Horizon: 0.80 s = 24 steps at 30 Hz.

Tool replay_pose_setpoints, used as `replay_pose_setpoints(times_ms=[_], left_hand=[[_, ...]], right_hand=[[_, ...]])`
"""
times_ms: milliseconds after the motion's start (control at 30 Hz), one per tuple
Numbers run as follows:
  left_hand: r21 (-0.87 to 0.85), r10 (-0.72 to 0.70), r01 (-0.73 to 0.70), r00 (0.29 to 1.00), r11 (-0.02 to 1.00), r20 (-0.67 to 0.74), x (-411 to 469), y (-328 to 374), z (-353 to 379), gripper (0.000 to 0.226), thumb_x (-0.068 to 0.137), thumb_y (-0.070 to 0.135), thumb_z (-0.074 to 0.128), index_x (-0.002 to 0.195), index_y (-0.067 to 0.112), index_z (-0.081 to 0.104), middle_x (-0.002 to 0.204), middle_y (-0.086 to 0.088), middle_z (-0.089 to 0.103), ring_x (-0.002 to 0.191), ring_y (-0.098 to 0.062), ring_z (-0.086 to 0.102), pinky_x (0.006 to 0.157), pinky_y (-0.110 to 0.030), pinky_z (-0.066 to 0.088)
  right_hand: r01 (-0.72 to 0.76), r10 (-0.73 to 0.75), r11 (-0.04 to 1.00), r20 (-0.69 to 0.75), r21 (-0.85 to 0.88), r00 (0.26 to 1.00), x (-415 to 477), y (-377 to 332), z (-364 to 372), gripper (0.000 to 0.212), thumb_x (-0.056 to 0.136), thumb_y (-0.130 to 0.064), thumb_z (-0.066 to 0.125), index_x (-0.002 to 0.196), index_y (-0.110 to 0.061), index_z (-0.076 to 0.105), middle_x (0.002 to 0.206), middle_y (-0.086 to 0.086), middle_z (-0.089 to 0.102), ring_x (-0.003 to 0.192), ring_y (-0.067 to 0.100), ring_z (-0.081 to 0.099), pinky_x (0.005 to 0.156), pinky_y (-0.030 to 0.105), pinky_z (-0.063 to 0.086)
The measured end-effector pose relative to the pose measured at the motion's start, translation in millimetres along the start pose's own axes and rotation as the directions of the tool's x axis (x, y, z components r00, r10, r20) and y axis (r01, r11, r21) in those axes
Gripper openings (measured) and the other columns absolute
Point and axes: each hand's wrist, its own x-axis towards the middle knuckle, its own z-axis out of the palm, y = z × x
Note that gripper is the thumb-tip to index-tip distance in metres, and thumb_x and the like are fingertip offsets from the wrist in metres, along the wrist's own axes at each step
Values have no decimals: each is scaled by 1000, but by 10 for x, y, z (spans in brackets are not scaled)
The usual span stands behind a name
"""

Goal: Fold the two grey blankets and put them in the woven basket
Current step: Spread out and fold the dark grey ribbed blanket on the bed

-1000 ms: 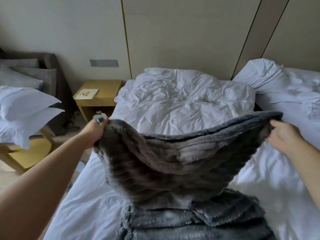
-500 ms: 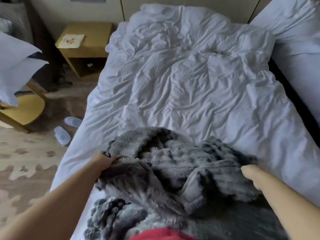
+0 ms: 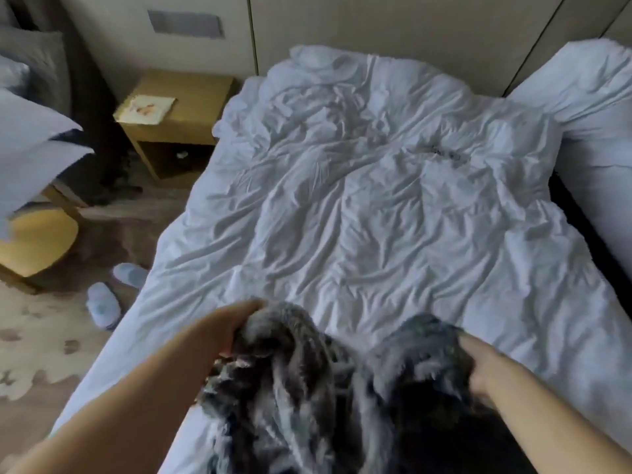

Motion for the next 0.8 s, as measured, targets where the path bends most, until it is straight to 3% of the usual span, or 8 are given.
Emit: replay_pose_setpoints(times_ms=[67,133,200,267,367,500,667,800], left_hand=[[-212,306,-327,944,921,-124,-21,1290,79,41,101,22,35,78,-3,58,76,-18,54,68,-25,55,53,-22,53],[-349,618,-646,759,679,-202,-113,2421,99,61,103,42,27,96,-7,62,89,-11,51,78,-20,50,77,-25,48],[-396,711,-720,674,569,-203,-82,2980,29,75,93,67,25,128,9,58,114,-5,54,98,-25,56,95,-40,40],[-160,668,-747,654,645,-355,92,3198,-55,72,90,69,34,141,19,42,124,-1,51,116,-32,53,95,-46,37],[185,674,-689,554,701,-489,604,3039,-2,43,91,56,49,117,22,49,85,5,50,91,-25,54,79,-37,39],[480,643,-448,651,754,-403,1448,2243,47,39,90,51,56,99,14,63,85,-6,63,76,-24,60,60,-29,52],[833,510,39,775,552,-374,2202,1103,158,61,75,71,59,95,13,60,88,-6,69,84,-24,65,62,-26,44],[891,566,46,757,452,-326,2346,556,165,40,79,59,64,88,21,58,89,-2,64,93,-26,63,64,-26,39]], right_hand=[[349,-343,921,-63,171,937,-89,-1267,215,13,64,-10,61,59,-2,70,54,14,66,44,21,65,39,27,53],[636,-623,713,-147,296,768,-137,-2388,318,25,79,-12,54,96,-6,71,88,14,73,75,17,72,67,29,59],[730,-699,592,-233,340,676,26,-3080,192,50,99,-36,43,145,-15,38,149,10,41,130,26,48,108,43,40],[788,-719,580,-324,207,615,222,-3407,72,68,98,-52,37,153,-18,17,158,6,21,137,30,38,110,44,33],[771,-722,636,-382,-39,576,677,-3308,-138,51,100,-45,38,141,-15,37,135,9,51,104,26,60,85,35,46],[573,-625,775,-460,-267,631,1442,-2576,-544,37,98,-27,48,127,-5,53,79,5,57,64,19,53,61,28,41],[205,-463,845,-485,-494,742,2207,-1339,-942,23,95,-23,56,108,-6,61,86,11,61,71,24,57,64,29,42],[36,-443,726,-428,-687,788,2435,-673,-1030,25,90,-24,60,107,-5,62,94,16,64,75,23,51,66,28,36]])
